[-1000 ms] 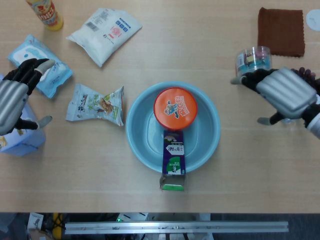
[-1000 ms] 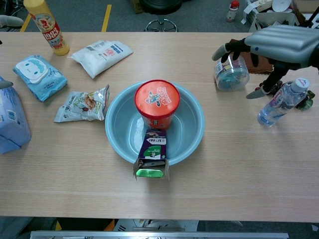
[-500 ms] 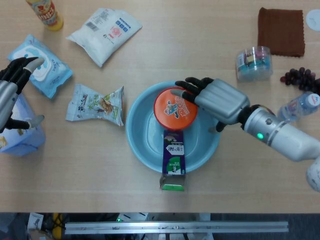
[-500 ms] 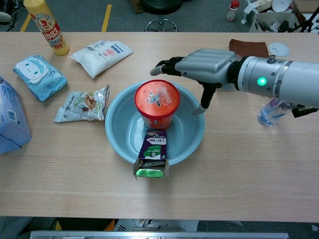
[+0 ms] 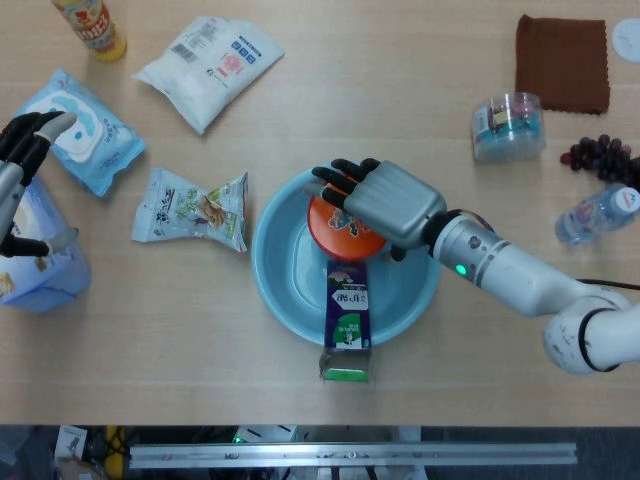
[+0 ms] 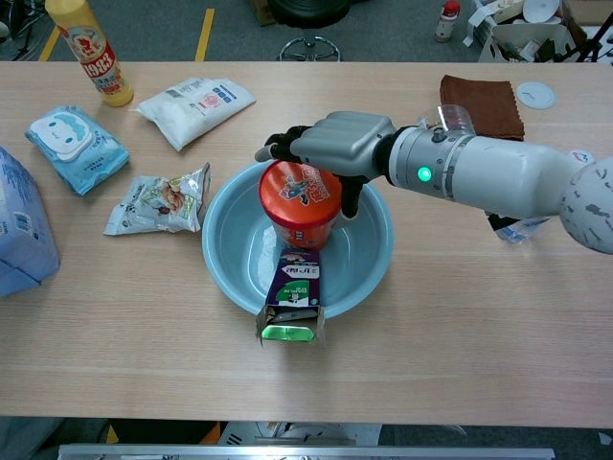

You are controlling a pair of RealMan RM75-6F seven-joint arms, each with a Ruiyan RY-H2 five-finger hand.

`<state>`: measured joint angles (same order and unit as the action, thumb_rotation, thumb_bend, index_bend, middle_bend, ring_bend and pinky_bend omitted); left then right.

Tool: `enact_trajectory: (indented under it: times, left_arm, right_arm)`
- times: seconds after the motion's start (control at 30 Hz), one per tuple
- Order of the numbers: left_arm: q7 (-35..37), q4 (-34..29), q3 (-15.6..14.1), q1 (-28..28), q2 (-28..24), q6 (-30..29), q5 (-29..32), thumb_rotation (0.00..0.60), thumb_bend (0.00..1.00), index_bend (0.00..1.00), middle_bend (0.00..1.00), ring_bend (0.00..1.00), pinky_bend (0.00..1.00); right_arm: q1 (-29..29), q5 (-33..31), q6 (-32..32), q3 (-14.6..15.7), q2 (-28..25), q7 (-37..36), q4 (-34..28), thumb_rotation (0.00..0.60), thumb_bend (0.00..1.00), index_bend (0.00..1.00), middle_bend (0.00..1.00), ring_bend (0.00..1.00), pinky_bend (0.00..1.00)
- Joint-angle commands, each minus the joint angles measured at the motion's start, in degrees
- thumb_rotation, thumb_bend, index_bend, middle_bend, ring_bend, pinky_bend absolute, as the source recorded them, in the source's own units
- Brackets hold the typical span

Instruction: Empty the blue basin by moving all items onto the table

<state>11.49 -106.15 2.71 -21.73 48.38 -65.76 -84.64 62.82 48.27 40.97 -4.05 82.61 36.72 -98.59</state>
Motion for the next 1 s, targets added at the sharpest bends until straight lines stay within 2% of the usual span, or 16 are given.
enact_trajectory:
  times: [0.03,0.5,0.67,0.77,0.83,1.0]
  left_arm:
    - [0.1,0.2,0.0,0.0,0.0,0.0,0.0,0.600,0.19,0.00,0.09,0.06,0.20]
    - [-0.2,0.2,0.2,0.0,0.0,0.5,0.5,0.600,0.19,0.00,0.09,0.06,0.20]
    - [-0.1,0.3,0.2,0.1,-0.1,0.5,0.5,0.600,0.19,0.00,0.09,0.06,0.20]
    - [0.0,0.4,0.2,0.1,0.0,0.4,0.5,0.600,0.19,0.00,0.09,0.06,0.20]
    - [0.1,0.5,0.1,0.2,-0.1,0.4,0.4,0.600,0.19,0.00,0.09,0.06,0.20]
    - [0.2,0.7,0.0,0.3,-0.1,0.4,0.3,0.600,0.19,0.00,0.09,0.06,0.20]
  right_arm:
    - [0.7,-1.2,0.7,0.6,0.7,0.3,1.0,0.600,0.00,0.00,0.00,0.00,0.22]
    - [2.6,-1.4,0.5,0.9,4.9,-2.1,5.2,0.600,0.00,0.00,0.01,0.01,0.23]
    - [2.8,-0.5,0.7,0.8,6.2,-3.3,5.9,0.600,0.00,0.00,0.08,0.08,0.30]
    - [2.6,0.4,0.9,0.8,6.6,-4.1,6.2,0.600,0.04,0.05,0.13,0.14,0.39]
    - [2.4,0.8,1.0,0.8,6.8,-4.9,6.5,0.600,0.10,0.11,0.16,0.18,0.44]
    - [1.9,1.7,0.8,0.8,7.3,-6.8,7.4,0.600,0.16,0.21,0.21,0.25,0.50]
